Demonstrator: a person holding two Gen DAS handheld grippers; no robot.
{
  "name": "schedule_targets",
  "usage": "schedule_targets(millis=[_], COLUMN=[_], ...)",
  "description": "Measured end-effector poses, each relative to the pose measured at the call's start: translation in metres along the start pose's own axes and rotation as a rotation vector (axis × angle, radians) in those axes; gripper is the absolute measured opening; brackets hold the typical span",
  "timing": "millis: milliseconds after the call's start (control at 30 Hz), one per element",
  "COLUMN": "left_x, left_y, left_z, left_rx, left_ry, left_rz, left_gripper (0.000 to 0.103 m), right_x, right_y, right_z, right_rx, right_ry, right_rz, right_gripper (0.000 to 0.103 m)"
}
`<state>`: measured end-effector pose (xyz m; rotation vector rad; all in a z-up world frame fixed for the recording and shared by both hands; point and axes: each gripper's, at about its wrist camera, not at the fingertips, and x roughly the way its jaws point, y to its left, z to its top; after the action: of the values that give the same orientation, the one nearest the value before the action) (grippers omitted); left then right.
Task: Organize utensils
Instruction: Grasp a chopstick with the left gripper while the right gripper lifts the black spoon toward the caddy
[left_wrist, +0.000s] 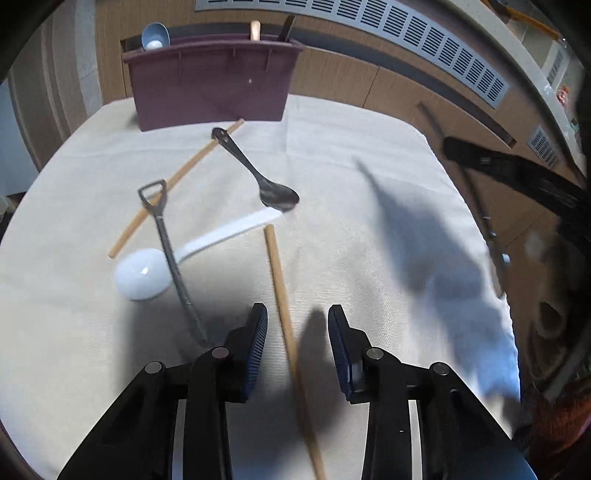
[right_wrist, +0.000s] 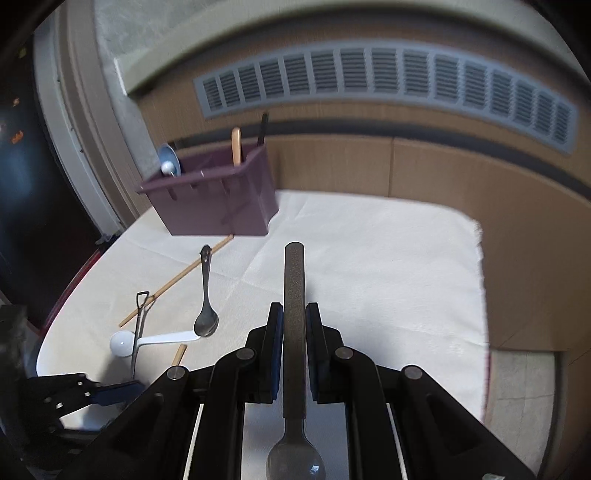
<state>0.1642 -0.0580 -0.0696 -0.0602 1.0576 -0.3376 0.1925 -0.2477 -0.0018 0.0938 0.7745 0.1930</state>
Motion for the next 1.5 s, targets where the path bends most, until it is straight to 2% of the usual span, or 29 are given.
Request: schedule_targets(millis=[33,167,233,300,400,533,733,833,900,933,1000,1100,1200,1300,1433,1500], left_x=[0.003,0.008,0.01,0.01,0.006,-0.008,-0.048,-0.073,-0.098,-0.109,-0.146,-0.192,-0.219,-0.229,-0.229,-0.22], left_y=[-0.003,-0.01,-0.012,-0.011,-0.007,-0.001,0.021,0.031,0.036,0.037,0.04,0.041,0.043,0.051,0.069,0.082], left_z=[0.001,0.001,0.004,0.006,0.006,0.005,0.015,0.029,0.049,0.058,0.087,0.128,0.164,0.19,0.213,0.215], left_rx=[0.004,0.023,0.026,0.03,0.027,0.022,-0.033,-0.041,-0.041,-0.037,-0.022,0.027,0.065,0.065,0.067,0.053], left_ry=[0.003,0.004,0.002,-0.005,-0.024,-0.07,-0.201,-0.273,-0.346,-0.378,-0.497,-0.655,-0.762,-0.795,-0.8,-0.766], left_rz=[0.01,0.13,0.138,0.143,0.099,0.073,0.018,-0.002,-0.04,-0.055,-0.074,-0.067,-0.05,-0.062,-0.048,-0.058], left_gripper=[0.034,0.028,0.027,0.018,0.007,0.006,0.006,0.006,0.005,0.005,0.005,0.005,0.005,0.004,0.004,0.004], right_x=[-0.005,-0.027,-0.033,-0.037,-0.037,-0.037,-0.035,-0.033,-0.033,-0.035,-0.045,-0.071,-0.093,-0.099,-0.085,-0.073], right_y=[0.003,0.009,0.012,0.014,0.017,0.02,0.025,0.028,0.03,0.031,0.035,0.042,0.051,0.066,0.076,0.08], right_z=[0.0,-0.006,-0.008,-0.01,-0.011,-0.013,-0.01,-0.008,-0.003,0.002,0.022,0.062,0.108,0.148,0.18,0.189], right_rx=[-0.012,-0.065,-0.082,-0.095,-0.107,-0.097,-0.081,-0.07,-0.057,-0.051,-0.042,-0.049,-0.067,-0.104,-0.113,-0.127], right_ry=[-0.014,-0.067,-0.089,-0.107,-0.118,-0.11,-0.106,-0.108,-0.128,-0.145,-0.213,-0.354,-0.495,-0.594,-0.588,-0.576], right_rz=[-0.005,-0.011,-0.015,-0.019,-0.02,0.013,0.063,0.102,0.139,0.152,0.173,0.193,0.221,0.2,0.212,0.188], right_gripper=[0.011,0.011,0.011,0.011,0.011,0.011,0.011,0.011,0.011,0.011,0.011,0.011,0.011,0.011,0.011,0.011])
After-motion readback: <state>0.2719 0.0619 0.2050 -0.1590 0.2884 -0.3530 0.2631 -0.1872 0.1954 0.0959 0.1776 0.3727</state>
